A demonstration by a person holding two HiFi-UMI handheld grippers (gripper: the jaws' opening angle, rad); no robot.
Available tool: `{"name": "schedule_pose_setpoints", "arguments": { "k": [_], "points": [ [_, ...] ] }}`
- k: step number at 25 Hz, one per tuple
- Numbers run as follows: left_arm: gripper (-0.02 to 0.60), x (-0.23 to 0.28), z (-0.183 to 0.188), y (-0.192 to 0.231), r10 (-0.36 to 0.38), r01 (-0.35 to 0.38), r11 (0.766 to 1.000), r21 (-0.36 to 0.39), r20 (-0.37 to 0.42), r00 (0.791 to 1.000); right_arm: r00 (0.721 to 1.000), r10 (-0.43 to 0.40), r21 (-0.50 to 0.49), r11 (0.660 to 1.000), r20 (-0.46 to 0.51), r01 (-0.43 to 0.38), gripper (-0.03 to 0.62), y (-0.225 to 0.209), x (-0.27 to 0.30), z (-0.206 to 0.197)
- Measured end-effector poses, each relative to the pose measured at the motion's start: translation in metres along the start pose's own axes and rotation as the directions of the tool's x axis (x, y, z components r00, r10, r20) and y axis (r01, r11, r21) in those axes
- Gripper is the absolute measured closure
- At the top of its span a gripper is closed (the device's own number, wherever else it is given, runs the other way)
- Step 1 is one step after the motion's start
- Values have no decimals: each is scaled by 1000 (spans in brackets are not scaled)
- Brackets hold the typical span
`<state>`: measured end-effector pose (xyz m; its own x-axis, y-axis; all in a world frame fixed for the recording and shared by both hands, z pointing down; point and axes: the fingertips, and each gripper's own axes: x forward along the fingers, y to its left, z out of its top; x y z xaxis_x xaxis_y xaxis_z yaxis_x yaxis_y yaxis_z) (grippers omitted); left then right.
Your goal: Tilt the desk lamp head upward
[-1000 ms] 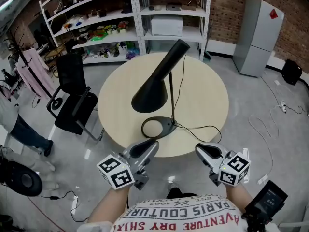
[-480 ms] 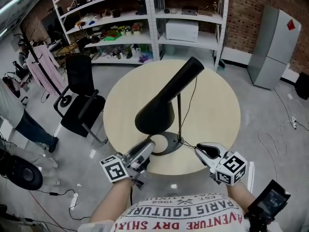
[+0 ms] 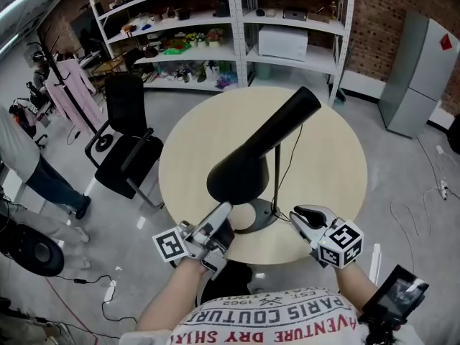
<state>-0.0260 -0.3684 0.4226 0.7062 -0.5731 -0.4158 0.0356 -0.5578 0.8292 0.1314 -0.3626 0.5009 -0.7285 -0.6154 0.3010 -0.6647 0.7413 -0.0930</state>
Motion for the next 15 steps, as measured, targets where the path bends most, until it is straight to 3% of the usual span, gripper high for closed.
{"name": "schedule_pose_setpoints", "arguments": {
  "k": [7,15],
  "points": [
    [502,-1,5,1,-14,16,998,-59,30,999,1000,-9,4,1000,-4,9,510,-18,26,5],
    [520,1,3,5,-8,13,994,-105,51,999,1000,-5,-67,998,-19,4,497,-28,59,11]
  ]
}}
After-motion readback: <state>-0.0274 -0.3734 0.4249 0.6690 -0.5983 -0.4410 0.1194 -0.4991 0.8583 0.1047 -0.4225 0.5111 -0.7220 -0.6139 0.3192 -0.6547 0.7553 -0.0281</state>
